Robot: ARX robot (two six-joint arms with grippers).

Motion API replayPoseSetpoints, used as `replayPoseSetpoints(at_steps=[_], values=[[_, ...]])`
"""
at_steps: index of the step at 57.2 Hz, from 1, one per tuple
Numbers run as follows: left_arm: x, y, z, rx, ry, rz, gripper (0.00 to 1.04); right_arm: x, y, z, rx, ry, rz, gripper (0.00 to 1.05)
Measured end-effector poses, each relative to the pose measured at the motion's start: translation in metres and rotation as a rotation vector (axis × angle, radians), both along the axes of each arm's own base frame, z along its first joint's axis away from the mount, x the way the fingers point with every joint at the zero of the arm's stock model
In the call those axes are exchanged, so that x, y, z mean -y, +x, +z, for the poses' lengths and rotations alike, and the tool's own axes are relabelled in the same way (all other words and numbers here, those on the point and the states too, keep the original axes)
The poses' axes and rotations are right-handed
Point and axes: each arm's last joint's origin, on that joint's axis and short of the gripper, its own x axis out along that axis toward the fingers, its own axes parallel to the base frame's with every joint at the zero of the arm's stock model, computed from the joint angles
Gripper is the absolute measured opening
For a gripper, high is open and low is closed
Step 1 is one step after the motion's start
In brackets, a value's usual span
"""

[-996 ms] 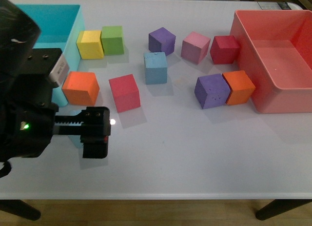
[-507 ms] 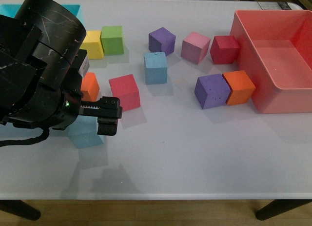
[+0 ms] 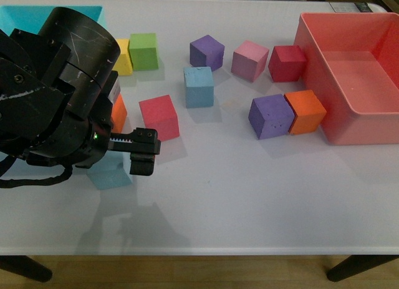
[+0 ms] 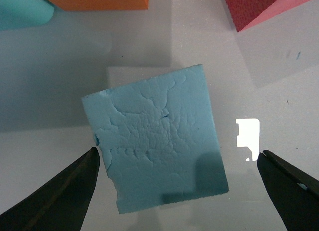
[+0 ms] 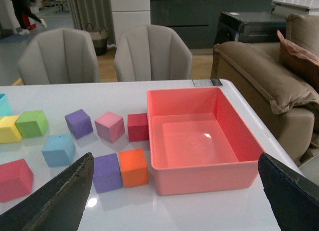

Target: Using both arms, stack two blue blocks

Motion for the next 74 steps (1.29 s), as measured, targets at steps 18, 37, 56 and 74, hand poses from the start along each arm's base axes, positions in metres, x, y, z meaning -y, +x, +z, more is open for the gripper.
replayPoseSetpoints(at_steps=[18,37,56,74], values=[[0.001,0.009,-0.004,0.007,0.008,0.014,0.88,0.000,0.000,0.000,0.000,0.000,0.000,0.96],[0.002,0.009,-0.003,-0.002,0.008,0.027,0.47,0.000,0.000,0.000,0.000,0.000,0.000,0.96],[-0.002,-0.006,0.040,0.056,0.002,0.003,0.39,0.000,0.000,0.000,0.000,0.000,0.000,0.96],[0.017,0.012,0.105,0.182,-0.033,-0.053,0.39,0.000,0.000,0.000,0.000,0.000,0.000,0.96]])
